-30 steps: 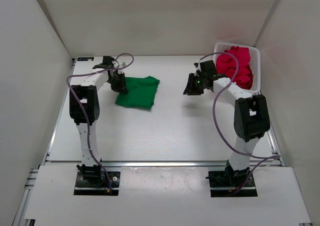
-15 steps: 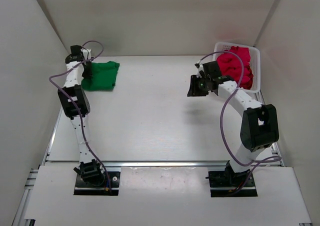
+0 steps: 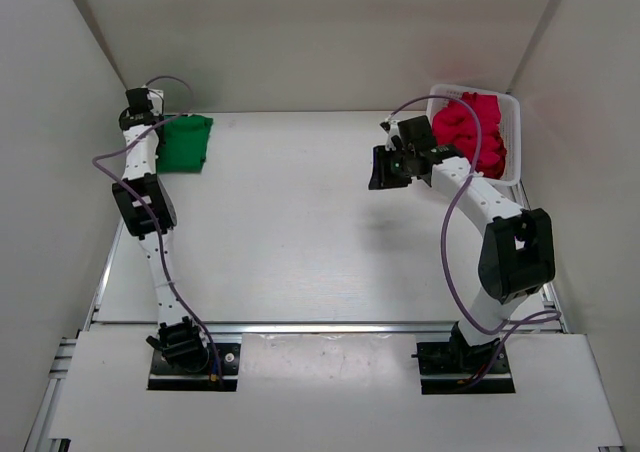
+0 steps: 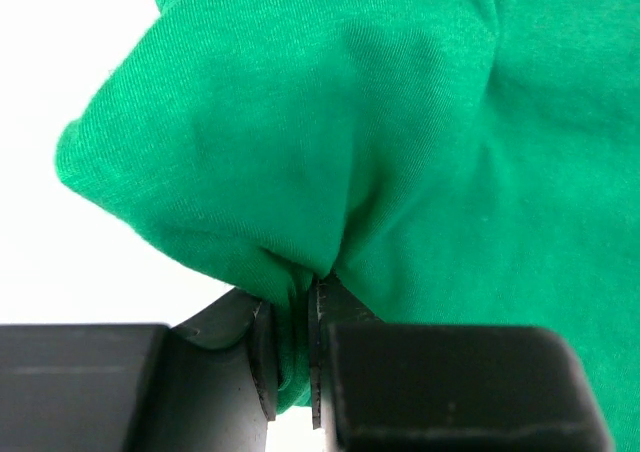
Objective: Fold and stack the t-shirts
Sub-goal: Put the neatly folded tshirt into the corner of the board with the left arm, then grab crumpled tshirt from bin with the right arm
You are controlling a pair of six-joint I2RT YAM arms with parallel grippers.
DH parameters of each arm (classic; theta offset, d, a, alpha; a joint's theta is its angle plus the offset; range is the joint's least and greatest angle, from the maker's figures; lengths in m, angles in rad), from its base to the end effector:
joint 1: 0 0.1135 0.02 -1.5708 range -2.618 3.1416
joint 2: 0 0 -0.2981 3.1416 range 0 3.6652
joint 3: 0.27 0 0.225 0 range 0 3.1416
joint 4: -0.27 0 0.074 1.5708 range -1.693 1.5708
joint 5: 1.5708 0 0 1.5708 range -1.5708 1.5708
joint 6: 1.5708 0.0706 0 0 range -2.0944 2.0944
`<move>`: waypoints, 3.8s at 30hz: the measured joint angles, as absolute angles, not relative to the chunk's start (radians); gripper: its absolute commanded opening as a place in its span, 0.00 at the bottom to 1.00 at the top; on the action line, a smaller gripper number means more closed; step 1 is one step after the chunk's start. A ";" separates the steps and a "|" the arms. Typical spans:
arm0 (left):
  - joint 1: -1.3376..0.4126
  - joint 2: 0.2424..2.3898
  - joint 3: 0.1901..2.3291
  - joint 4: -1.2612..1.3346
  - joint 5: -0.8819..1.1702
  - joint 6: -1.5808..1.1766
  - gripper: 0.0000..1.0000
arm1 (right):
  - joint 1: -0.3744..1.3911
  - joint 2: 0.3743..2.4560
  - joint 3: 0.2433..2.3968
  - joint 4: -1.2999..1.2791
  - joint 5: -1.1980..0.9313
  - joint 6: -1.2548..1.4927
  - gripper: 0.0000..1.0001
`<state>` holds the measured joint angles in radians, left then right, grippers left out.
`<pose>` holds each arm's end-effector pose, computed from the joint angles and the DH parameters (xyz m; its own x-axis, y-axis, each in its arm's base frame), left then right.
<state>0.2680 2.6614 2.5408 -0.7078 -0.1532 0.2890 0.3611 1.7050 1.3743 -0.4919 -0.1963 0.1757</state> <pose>0.5797 0.1703 0.1788 -0.7840 0.0768 -0.6160 -0.1437 0.9429 0.3004 0.3524 0.1478 0.2903 -0.7574 -0.1028 -0.6449 -0.3435 0.9025 0.2597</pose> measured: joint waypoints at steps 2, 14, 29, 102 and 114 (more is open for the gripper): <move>0.278 2.662 2.541 -0.676 -0.172 0.303 0.00 | 0.360 1.714 1.392 -0.500 -0.196 0.175 0.42; 0.277 2.686 2.543 -0.612 -0.282 0.360 0.99 | 0.358 1.772 1.459 -0.507 -0.217 0.175 0.43; 0.244 2.509 2.418 -0.682 -0.224 0.315 0.99 | 0.354 1.777 1.493 -0.517 -0.245 0.180 0.44; -0.221 2.070 1.697 -0.916 0.323 0.181 0.99 | -0.109 2.086 1.773 -0.526 0.356 0.192 0.01; -0.218 2.070 1.695 -0.916 0.321 0.183 0.98 | -0.102 2.038 1.852 -0.535 0.402 0.186 0.00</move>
